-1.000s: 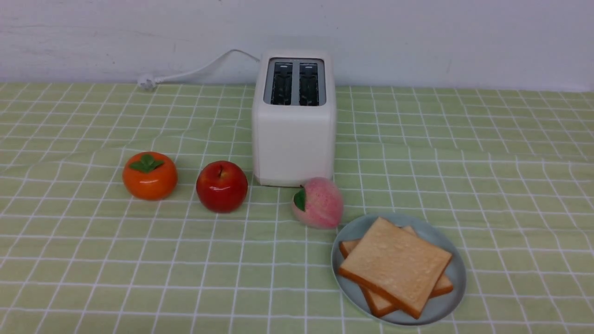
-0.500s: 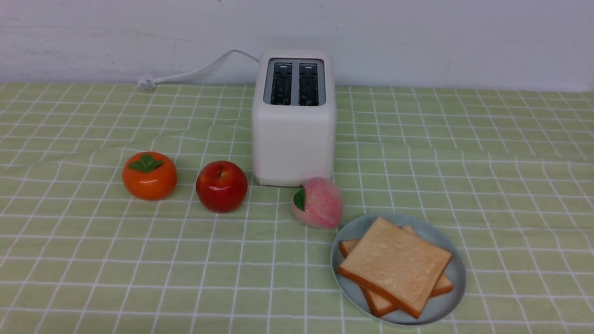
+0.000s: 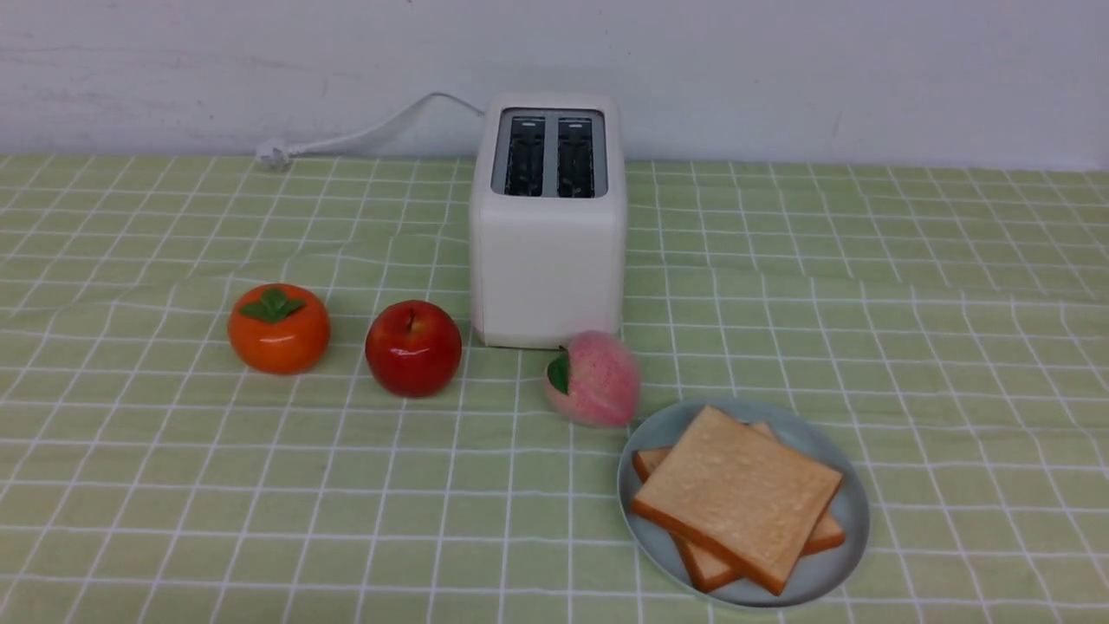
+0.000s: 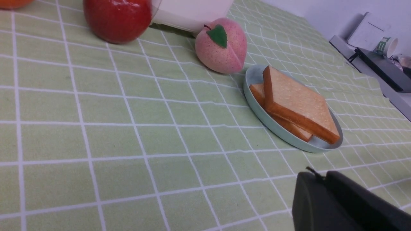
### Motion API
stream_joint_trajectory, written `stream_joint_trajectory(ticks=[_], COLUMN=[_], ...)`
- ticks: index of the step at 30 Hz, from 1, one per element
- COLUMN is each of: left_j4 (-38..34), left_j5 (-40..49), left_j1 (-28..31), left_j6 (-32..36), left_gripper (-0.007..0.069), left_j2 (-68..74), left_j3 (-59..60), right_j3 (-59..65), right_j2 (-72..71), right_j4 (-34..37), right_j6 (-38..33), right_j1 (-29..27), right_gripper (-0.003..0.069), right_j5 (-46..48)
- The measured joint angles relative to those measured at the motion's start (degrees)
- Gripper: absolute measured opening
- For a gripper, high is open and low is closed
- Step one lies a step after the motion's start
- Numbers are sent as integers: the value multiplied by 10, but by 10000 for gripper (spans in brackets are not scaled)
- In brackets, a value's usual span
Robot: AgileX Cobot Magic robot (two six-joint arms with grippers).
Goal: Take toasted bread from bread machine on green coffee tablecloth place on plate.
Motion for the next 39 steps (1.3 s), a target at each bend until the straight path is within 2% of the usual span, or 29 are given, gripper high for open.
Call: stream_joint_trajectory(ticks=[2, 6, 16, 39], left_j4=[0, 0, 0, 0], left_j5=[1, 1, 0, 0], left_j1=[0, 0, 0, 0], left_j6=[0, 0, 0, 0], left_gripper=[45, 51, 58, 84], left_j2=[0, 0, 0, 0], left_j3=[0, 0, 0, 0], right_j3=[0, -2, -2, -2], right_j2=[0, 0, 0, 0], right_j4=[52, 102, 100, 98], right_j6=[-70, -144, -133, -132], right_j1=[-22, -46, -17, -15], right_gripper=[-19, -19, -16, -11], right_j5=[4, 15, 16, 16])
